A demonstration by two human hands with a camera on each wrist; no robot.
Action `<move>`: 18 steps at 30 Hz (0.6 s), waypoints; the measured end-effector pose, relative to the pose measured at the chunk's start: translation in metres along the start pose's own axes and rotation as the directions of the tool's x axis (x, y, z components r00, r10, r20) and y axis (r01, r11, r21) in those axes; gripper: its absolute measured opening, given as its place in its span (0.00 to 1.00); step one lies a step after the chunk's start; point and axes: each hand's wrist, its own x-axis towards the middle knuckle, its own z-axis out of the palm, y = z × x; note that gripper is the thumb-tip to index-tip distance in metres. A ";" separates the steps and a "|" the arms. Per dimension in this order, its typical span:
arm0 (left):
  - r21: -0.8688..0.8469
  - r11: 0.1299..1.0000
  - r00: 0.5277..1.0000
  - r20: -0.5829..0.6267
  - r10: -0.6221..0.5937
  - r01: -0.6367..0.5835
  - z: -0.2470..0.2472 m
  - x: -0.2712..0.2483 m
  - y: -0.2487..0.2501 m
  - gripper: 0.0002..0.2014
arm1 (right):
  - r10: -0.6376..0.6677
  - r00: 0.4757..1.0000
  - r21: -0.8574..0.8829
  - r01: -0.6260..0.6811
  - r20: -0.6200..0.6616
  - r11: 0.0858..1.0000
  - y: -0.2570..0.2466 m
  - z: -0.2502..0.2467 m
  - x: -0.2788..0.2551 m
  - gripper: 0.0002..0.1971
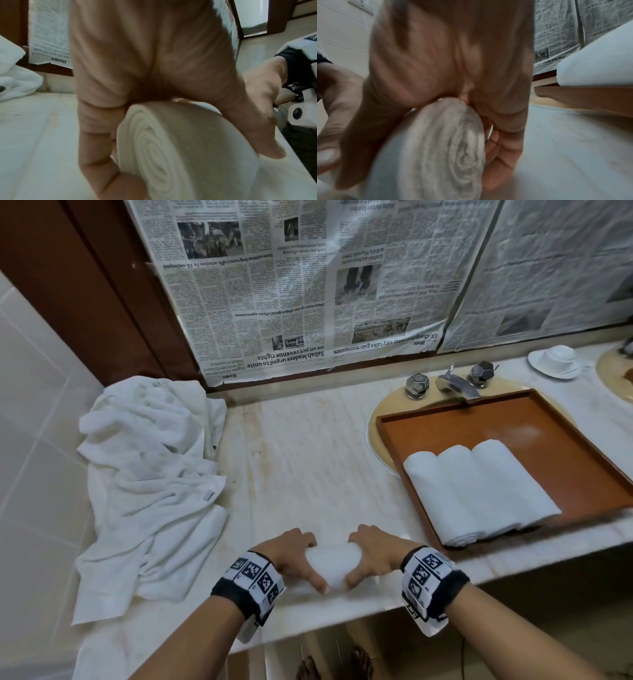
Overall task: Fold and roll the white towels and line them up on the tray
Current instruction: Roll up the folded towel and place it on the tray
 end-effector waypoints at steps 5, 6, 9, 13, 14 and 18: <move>0.020 0.998 0.999 0.006 0.051 -0.051 0.008 -0.003 0.005 0.45 | 0.013 0.999 0.026 -0.011 -0.053 1.000 -0.001 0.009 -0.015 0.34; 0.035 0.997 0.998 -0.005 0.069 -0.069 0.009 -0.004 0.005 0.45 | 0.014 0.998 0.030 -0.012 -0.061 0.999 -0.003 0.009 -0.020 0.33; 0.010 0.990 0.990 0.006 0.137 -0.137 0.009 -0.009 0.006 0.41 | 0.014 0.997 0.056 -0.010 -0.073 0.998 -0.006 0.005 -0.035 0.34; -0.031 0.982 0.976 0.105 0.190 -0.187 -0.003 -0.015 0.009 0.36 | 0.025 0.996 0.088 -0.017 -0.088 0.996 -0.010 -0.005 -0.055 0.31; -0.040 0.979 0.973 0.112 0.203 -0.199 -0.006 -0.016 0.011 0.36 | 0.028 0.995 0.100 -0.018 -0.099 0.995 -0.010 -0.007 -0.059 0.31; -0.049 0.965 0.965 0.049 0.259 -0.256 -0.018 -0.022 0.022 0.35 | 0.047 0.979 0.187 -0.010 -0.198 0.982 -0.005 -0.013 -0.083 0.34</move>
